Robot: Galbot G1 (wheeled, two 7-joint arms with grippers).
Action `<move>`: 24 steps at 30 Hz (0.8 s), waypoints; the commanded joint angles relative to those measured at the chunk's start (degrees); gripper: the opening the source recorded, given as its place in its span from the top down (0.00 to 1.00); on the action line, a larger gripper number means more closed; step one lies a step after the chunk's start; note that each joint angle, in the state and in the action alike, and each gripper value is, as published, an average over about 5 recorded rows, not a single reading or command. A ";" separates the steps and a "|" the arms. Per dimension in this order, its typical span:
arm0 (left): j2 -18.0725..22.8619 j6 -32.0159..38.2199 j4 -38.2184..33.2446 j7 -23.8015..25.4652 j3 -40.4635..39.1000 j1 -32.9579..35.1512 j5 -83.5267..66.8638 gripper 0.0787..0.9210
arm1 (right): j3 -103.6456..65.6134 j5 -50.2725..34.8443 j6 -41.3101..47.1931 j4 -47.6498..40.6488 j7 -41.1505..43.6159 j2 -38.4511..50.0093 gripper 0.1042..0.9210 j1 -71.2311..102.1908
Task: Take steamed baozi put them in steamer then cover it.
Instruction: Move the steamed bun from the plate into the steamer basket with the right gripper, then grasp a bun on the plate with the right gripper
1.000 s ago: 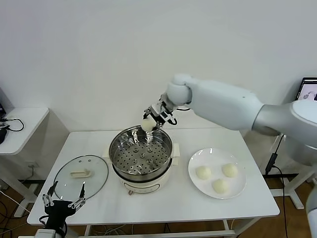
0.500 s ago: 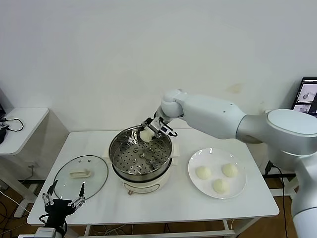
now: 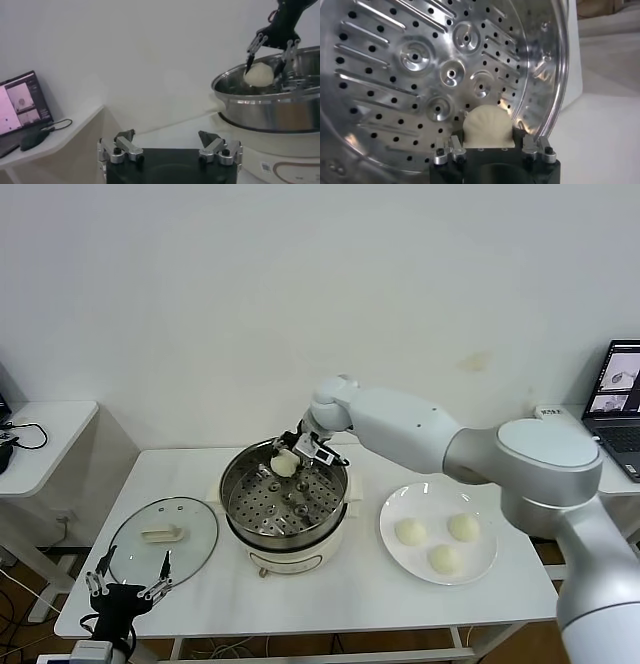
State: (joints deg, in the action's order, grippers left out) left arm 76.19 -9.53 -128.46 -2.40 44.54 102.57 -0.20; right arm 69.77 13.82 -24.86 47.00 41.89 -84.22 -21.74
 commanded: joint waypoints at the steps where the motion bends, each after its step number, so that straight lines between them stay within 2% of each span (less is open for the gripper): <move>1: 0.03 0.02 -0.09 0.00 -0.04 0.00 0.02 0.12 | -0.43 2.69 -2.07 -3.37 -0.57 -1.99 0.28 0.77; 5: 0.16 0.00 -0.20 0.00 -0.14 -0.07 0.04 0.12 | -0.18 1.59 -1.63 -2.57 0.32 -1.50 0.17 0.05; 8: 0.25 -0.02 -0.31 0.02 -0.19 -0.01 0.08 0.12 | 0.38 -1.80 0.34 -0.23 1.90 0.06 0.13 -1.45; 16: 0.33 -0.07 -0.41 0.10 -0.33 -0.02 0.21 0.12 | 1.15 -20.39 14.45 13.84 8.86 8.13 0.12 -8.73; 24: -0.19 -0.31 -1.03 0.26 -0.26 -0.17 0.12 0.12 | -0.22 -27.11 31.03 26.08 11.94 19.09 0.12 -14.05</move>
State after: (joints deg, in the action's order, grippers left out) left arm 75.94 -9.83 -129.42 -2.14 44.29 102.39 -0.09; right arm 70.07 -2.97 -9.85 60.27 50.04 -75.29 -30.30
